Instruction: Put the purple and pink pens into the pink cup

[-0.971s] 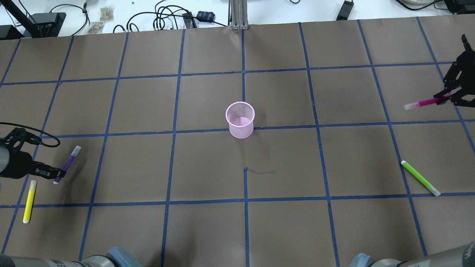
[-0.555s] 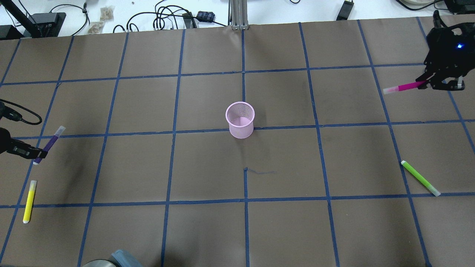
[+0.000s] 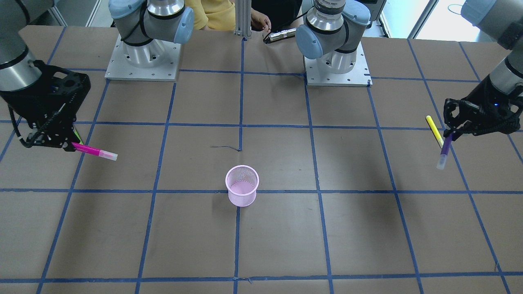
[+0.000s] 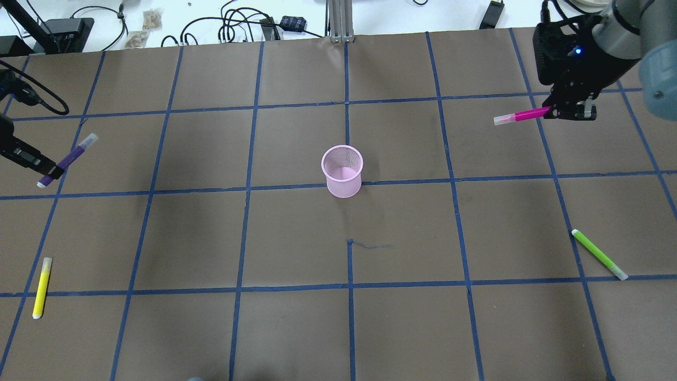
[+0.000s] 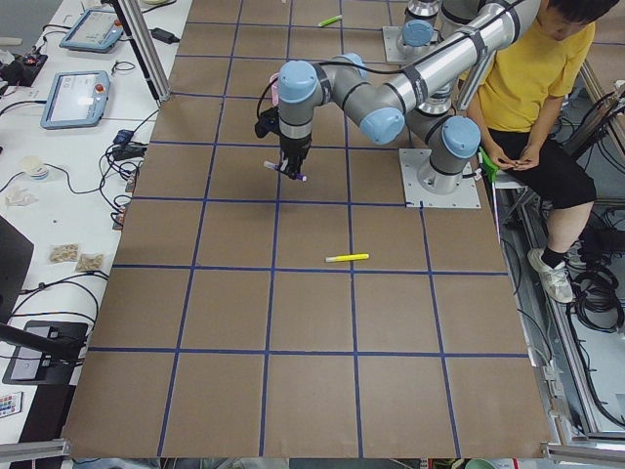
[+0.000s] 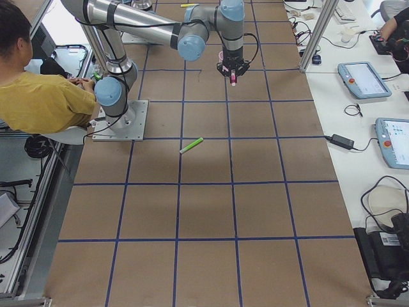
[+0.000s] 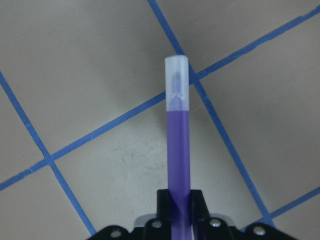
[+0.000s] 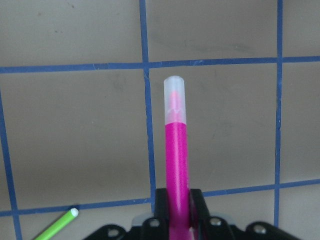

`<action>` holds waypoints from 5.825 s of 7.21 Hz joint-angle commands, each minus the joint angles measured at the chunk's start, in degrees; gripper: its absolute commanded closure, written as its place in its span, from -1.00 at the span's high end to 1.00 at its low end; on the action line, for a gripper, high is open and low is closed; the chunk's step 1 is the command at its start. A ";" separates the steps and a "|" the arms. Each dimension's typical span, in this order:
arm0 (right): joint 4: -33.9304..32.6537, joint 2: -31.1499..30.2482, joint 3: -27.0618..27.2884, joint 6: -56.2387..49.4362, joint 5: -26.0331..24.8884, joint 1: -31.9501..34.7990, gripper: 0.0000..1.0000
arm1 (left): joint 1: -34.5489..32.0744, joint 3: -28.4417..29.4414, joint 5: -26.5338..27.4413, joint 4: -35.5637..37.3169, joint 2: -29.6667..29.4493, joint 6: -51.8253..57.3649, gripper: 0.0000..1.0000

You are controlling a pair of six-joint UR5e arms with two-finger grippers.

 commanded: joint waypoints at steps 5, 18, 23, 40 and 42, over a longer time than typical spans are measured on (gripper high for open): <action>-0.89 6.57 -4.88 37.53 -11.45 24.03 -0.79 | -16.46 1.81 7.90 -3.45 2.78 -13.89 -1.00; 3.95 26.73 -16.24 44.15 -31.07 42.17 0.74 | -16.47 1.72 9.04 -3.45 1.99 -13.81 -1.00; 4.03 13.94 -15.54 45.98 -20.48 30.97 0.66 | -17.16 2.59 10.62 -4.68 1.82 -13.90 -1.00; 10.28 -4.73 -4.64 100.57 0.13 10.62 0.73 | -65.41 6.13 58.76 1.38 -19.71 -19.26 -1.00; 9.93 -4.73 -4.55 100.30 -0.31 10.62 0.73 | -67.17 6.12 62.80 1.99 -21.90 -19.26 -1.00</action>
